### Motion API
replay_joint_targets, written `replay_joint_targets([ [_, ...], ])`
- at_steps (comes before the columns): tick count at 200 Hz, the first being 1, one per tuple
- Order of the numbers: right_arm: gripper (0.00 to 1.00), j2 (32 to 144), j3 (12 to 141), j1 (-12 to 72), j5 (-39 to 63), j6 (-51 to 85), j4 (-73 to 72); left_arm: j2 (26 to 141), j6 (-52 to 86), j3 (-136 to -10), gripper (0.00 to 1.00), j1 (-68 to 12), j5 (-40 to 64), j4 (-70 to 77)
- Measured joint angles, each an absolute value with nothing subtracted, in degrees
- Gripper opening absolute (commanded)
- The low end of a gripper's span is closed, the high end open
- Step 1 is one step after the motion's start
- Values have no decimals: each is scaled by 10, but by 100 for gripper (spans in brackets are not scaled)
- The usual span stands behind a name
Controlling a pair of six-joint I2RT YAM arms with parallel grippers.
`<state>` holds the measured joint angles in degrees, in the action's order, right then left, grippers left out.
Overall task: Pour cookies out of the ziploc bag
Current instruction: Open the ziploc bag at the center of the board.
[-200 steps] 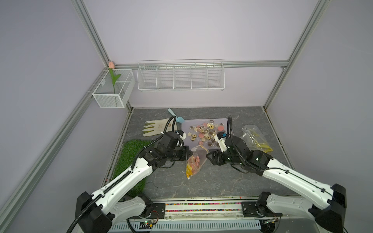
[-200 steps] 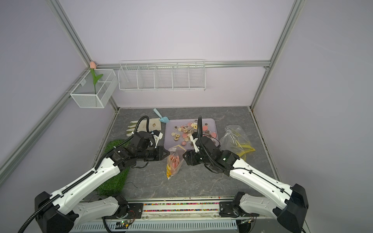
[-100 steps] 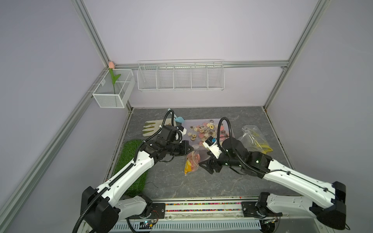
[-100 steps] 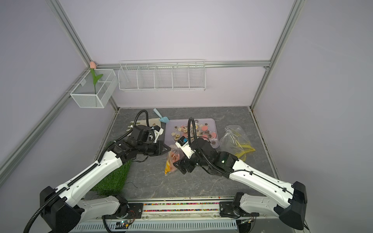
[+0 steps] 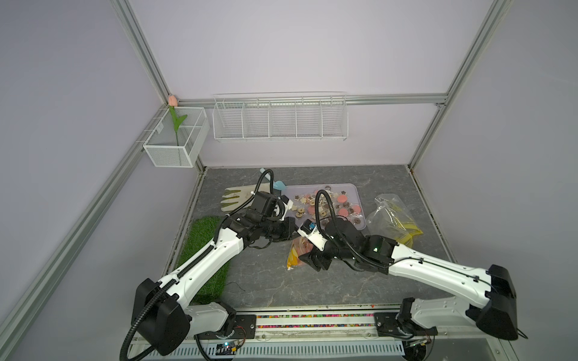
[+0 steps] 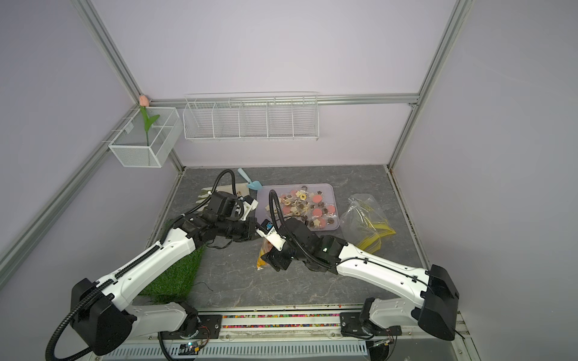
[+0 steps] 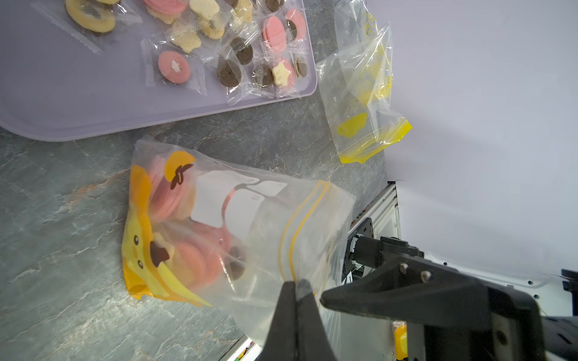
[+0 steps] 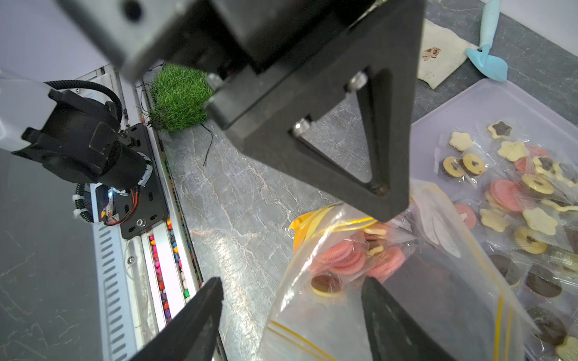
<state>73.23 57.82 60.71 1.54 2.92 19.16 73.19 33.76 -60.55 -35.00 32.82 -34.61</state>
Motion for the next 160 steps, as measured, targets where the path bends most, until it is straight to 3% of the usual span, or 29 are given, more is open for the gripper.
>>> replay_joint_targets([
  [36,61,735,564,613,15,17,176,735,337,-606,0,-344,336,-345],
  [55,51,741,562,618,15,9,169,735,338,-606,0,-343,340,-344],
  [106,44,769,556,633,11,2,162,740,338,-606,0,-341,346,-340],
  [160,13,784,555,641,-8,3,159,741,337,-606,3,-340,346,-338],
])
